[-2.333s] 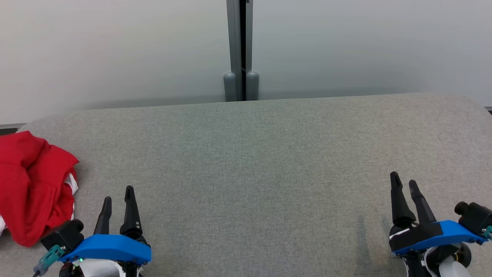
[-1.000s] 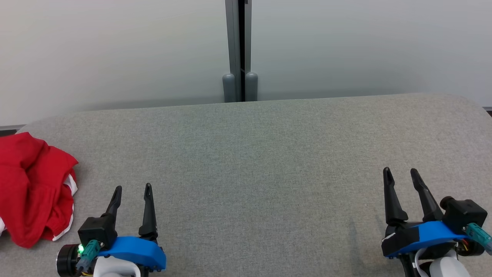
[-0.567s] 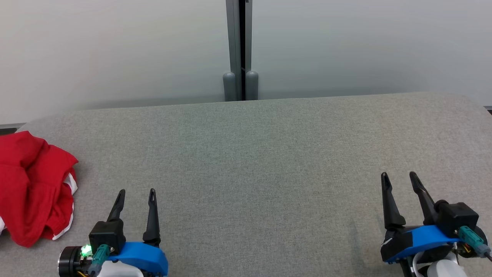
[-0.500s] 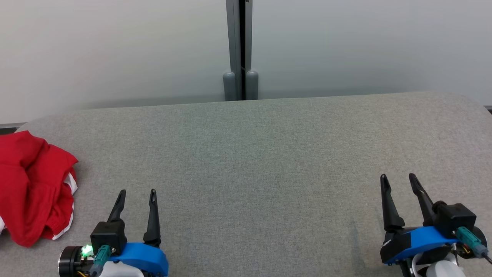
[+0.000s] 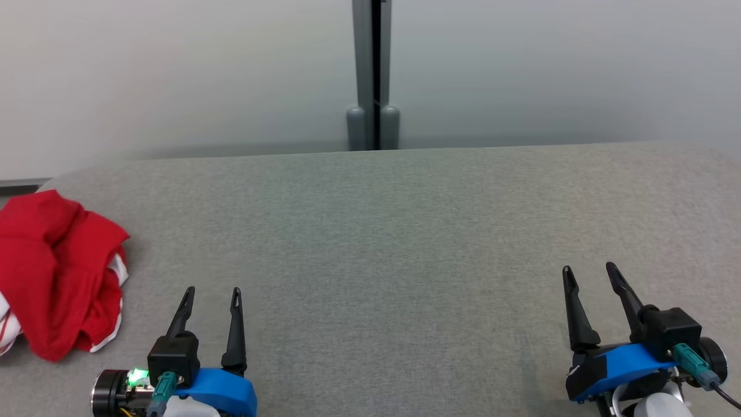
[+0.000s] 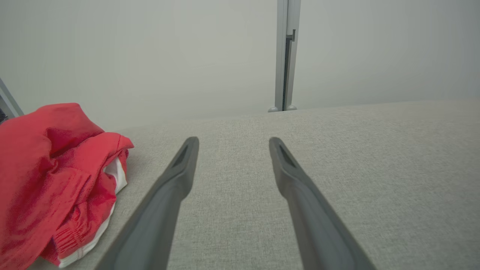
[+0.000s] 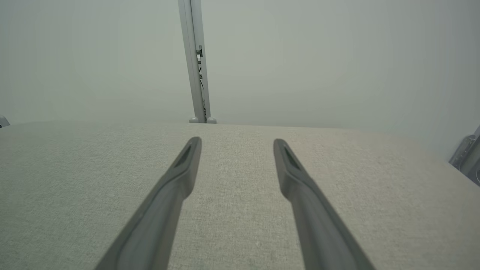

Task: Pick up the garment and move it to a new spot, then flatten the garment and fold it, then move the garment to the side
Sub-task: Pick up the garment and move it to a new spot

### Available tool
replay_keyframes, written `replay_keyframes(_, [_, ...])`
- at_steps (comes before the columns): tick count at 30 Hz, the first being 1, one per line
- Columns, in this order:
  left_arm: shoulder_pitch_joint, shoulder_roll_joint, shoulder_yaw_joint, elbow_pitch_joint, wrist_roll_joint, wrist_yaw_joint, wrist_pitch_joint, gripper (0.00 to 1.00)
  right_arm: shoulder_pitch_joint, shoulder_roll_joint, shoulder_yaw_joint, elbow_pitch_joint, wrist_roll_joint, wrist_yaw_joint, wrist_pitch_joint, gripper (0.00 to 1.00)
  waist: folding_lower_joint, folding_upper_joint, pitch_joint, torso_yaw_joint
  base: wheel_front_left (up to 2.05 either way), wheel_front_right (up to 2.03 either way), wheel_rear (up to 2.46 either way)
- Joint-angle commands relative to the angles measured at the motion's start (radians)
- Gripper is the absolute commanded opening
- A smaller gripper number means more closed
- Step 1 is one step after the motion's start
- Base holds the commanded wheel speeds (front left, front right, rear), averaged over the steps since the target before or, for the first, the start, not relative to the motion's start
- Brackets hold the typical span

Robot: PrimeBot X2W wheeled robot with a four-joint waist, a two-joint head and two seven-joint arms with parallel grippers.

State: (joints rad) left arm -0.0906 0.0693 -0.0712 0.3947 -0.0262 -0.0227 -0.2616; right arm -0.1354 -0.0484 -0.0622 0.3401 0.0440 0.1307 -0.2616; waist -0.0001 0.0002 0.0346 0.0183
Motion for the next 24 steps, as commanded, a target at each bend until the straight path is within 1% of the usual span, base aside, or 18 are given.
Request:
replay_keyframes(1, [-0.005, 0.001, 0.005, 0.002, -0.001, 0.003, -0.005, 1.00, -0.006, -0.004, 0.006, 0.000, 0.003, 0.000, -0.005, 1.00, 0.0001, -0.0002, 0.005, 0.014, 0.00, 0.00, 0.00])
replay_keyframes(10, [-0.004, -0.002, 0.012, -0.004, -0.007, -0.008, -0.005, 1.00, -0.013, -0.004, 0.028, -0.005, 0.024, 0.000, -0.004, 1.00, 0.0001, -0.0002, 0.017, 0.141, 0.00, 0.00, 0.00])
replay_keyframes(18, [0.004, 0.001, 0.051, 0.006, -0.017, 0.004, -0.005, 1.00, -0.006, -0.004, 0.032, -0.003, 0.026, 0.000, -0.004, 1.00, 0.0001, -0.0002, 0.014, 0.237, 0.00, 0.00, 0.00])
replay_keyframes(24, [-0.003, 0.000, 0.066, 0.006, -0.017, 0.002, -0.005, 1.00, -0.005, -0.004, 0.028, 0.002, 0.028, 0.000, -0.004, 1.00, 0.0001, -0.0002, 0.018, 0.333, 0.00, 0.00, 0.00])
